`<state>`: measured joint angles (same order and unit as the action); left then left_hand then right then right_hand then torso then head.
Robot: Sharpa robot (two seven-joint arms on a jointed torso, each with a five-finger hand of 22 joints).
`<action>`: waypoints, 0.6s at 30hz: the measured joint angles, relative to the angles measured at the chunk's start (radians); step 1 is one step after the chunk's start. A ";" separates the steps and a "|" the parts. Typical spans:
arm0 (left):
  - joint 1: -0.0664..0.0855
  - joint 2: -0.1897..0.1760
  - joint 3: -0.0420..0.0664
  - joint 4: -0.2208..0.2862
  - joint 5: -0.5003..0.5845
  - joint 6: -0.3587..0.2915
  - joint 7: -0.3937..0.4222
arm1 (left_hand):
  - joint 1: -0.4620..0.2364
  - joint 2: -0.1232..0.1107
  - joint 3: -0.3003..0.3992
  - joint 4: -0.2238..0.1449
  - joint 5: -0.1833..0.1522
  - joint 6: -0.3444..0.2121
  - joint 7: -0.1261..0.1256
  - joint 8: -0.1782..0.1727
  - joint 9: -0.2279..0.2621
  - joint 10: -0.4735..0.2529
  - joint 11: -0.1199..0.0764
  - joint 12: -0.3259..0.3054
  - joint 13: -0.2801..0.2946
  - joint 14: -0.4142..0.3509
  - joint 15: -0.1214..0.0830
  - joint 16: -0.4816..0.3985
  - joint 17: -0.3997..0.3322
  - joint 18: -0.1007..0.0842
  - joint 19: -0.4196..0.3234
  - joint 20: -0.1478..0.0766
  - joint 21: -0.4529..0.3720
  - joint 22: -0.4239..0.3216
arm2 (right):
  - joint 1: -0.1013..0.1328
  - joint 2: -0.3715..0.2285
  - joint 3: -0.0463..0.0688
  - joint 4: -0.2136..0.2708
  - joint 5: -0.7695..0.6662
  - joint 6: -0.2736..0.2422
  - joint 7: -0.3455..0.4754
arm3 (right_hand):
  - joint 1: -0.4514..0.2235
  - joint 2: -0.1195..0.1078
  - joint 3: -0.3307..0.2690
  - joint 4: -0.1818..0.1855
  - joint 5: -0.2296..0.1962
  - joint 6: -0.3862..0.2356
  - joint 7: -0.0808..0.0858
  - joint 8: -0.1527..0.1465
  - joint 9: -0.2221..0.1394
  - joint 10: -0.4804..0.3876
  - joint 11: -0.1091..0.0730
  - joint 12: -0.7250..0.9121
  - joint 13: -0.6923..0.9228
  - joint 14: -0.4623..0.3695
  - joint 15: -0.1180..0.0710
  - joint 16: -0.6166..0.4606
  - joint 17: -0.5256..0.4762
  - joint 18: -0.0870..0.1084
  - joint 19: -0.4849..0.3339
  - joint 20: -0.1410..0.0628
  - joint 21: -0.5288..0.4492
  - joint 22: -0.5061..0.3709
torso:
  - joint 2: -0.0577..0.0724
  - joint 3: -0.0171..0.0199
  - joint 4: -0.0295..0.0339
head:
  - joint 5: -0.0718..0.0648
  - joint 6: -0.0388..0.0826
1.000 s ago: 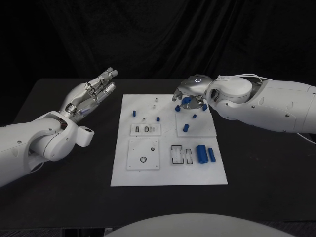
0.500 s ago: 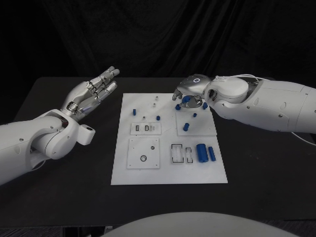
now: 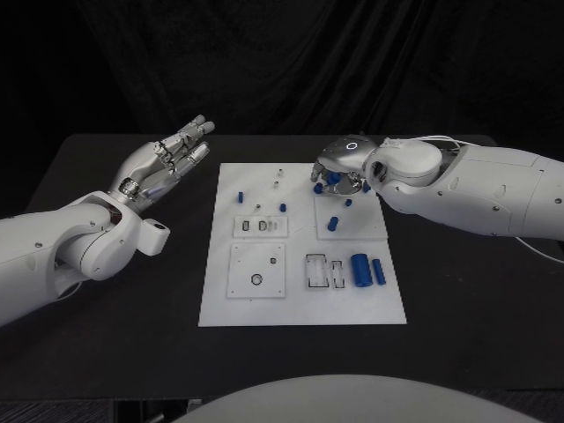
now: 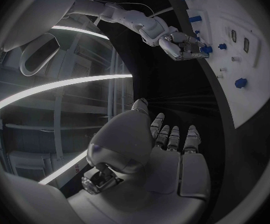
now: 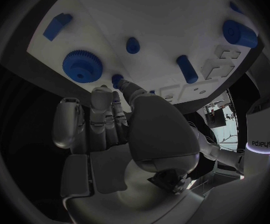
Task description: Assemble the parts on the task board
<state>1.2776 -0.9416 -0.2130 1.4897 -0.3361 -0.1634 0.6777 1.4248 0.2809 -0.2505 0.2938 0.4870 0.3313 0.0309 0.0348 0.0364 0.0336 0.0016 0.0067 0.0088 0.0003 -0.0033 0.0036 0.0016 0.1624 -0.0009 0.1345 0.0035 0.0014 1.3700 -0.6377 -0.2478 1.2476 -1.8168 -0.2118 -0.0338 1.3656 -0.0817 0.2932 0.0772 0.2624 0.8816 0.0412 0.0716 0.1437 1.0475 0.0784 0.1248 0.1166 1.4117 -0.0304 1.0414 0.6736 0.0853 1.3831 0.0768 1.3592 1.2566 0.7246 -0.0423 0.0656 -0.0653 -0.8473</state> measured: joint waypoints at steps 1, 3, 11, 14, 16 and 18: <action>0.000 0.000 0.000 0.000 0.000 0.001 0.000 | 0.000 0.000 0.000 0.000 0.000 0.000 0.000 0.000 0.000 0.000 0.000 0.000 0.000 0.000 0.000 0.000 0.000 0.000 0.000 0.000 0.000 0.000 | -0.001 0.001 0.000 -0.002 0.000 0.000 0.000 | 0.000 0.000 0.002 -0.002 0.000 0.000 0.000 0.000 0.001 0.003 -0.003 0.000 0.001 0.000 0.000 0.000 0.000 0.000 0.000 0.000 0.000 0.001 | 0.000 0.0000 0.0001 | 0.000 -0.001; 0.000 0.000 0.000 -0.001 0.000 0.002 0.000 | 0.000 0.000 0.000 0.000 0.000 0.000 0.000 0.000 0.000 0.000 0.000 0.000 0.000 0.000 0.000 0.000 0.000 0.000 0.000 0.000 0.000 0.000 | -0.002 0.003 0.000 -0.005 0.000 0.000 0.001 | 0.000 0.000 0.005 0.000 0.000 0.000 0.000 0.004 0.002 0.007 0.000 0.000 0.001 0.000 0.000 0.000 0.000 0.000 0.000 0.000 0.000 0.001 | 0.000 0.0000 0.0002 | 0.002 -0.002; 0.000 0.000 0.000 -0.005 0.009 0.010 0.000 | 0.000 0.000 0.000 0.000 0.000 0.023 0.012 0.000 0.003 0.002 0.013 0.000 0.000 -0.002 0.016 0.000 0.000 0.000 0.004 0.004 0.000 0.000 | -0.012 0.015 0.000 -0.020 -0.001 -0.001 0.002 | 0.000 0.000 0.018 -0.005 0.000 0.013 0.003 0.004 0.007 0.012 -0.005 0.004 0.001 -0.005 -0.005 -0.007 -0.021 0.000 0.000 0.000 0.000 -0.001 | -0.001 -0.0002 -0.0010 | 0.003 -0.009; 0.000 0.002 0.000 -0.008 0.019 0.013 0.000 | 0.000 0.000 0.000 0.000 0.004 0.023 0.012 0.000 0.003 0.002 0.013 0.000 0.000 -0.002 0.016 0.000 0.000 0.000 0.004 0.004 0.000 0.000 | -0.019 0.021 0.000 -0.029 -0.001 -0.002 0.003 | 0.000 0.000 0.030 -0.006 0.000 0.025 0.006 0.010 0.014 0.021 -0.007 0.004 0.001 -0.005 -0.005 -0.007 -0.018 0.000 0.000 0.000 0.000 0.001 | -0.001 -0.0003 -0.0011 | 0.002 -0.009; 0.000 0.003 0.000 -0.011 0.026 0.015 0.000 | 0.000 0.000 0.000 0.000 0.004 0.023 0.012 0.000 0.003 0.002 0.013 0.000 0.000 -0.002 0.016 0.000 0.000 0.000 0.004 0.004 0.000 0.000 | -0.023 0.026 0.000 -0.038 -0.002 -0.004 0.003 | 0.010 0.010 0.044 -0.005 0.013 0.047 0.008 0.019 0.021 0.027 -0.013 0.008 0.001 -0.005 -0.005 0.001 -0.004 0.000 0.004 -0.004 0.005 0.011 | -0.001 -0.0003 -0.0009 | 0.001 -0.009; 0.000 0.004 0.000 -0.013 0.031 0.017 0.000 | 0.000 0.000 0.000 0.000 0.004 0.023 0.012 0.000 0.003 0.002 0.013 0.000 0.000 -0.002 0.016 0.000 0.000 0.000 0.004 0.004 0.000 0.000 | -0.026 0.030 0.000 -0.044 -0.002 -0.008 0.005 | 0.015 0.015 0.049 -0.008 0.020 0.058 0.012 0.023 0.028 0.038 -0.013 0.008 0.001 -0.003 -0.008 0.008 0.006 0.000 0.006 -0.006 0.009 0.020 | -0.001 -0.0003 -0.0002 | 0.001 -0.009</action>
<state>1.2776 -0.9380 -0.2130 1.4768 -0.3055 -0.1465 0.6777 1.4249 0.2809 -0.2506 0.2937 0.4905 0.3541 0.0430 0.0348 0.0394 0.0359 0.0149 0.0068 0.0088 -0.0014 0.0127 0.0036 0.0014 0.1625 0.0026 0.1380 0.0035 0.0015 1.3439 -0.6074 -0.2474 1.2032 -1.8185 -0.2195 -0.0292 1.3808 -0.0665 0.3425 0.0687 0.2821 0.9401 0.0536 0.0950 0.1717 1.0851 0.0656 0.1329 0.1177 1.4087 -0.0381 1.0497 0.6792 0.0856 1.3891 0.0708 1.3681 1.2771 0.7240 -0.0426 0.0654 -0.0642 -0.8561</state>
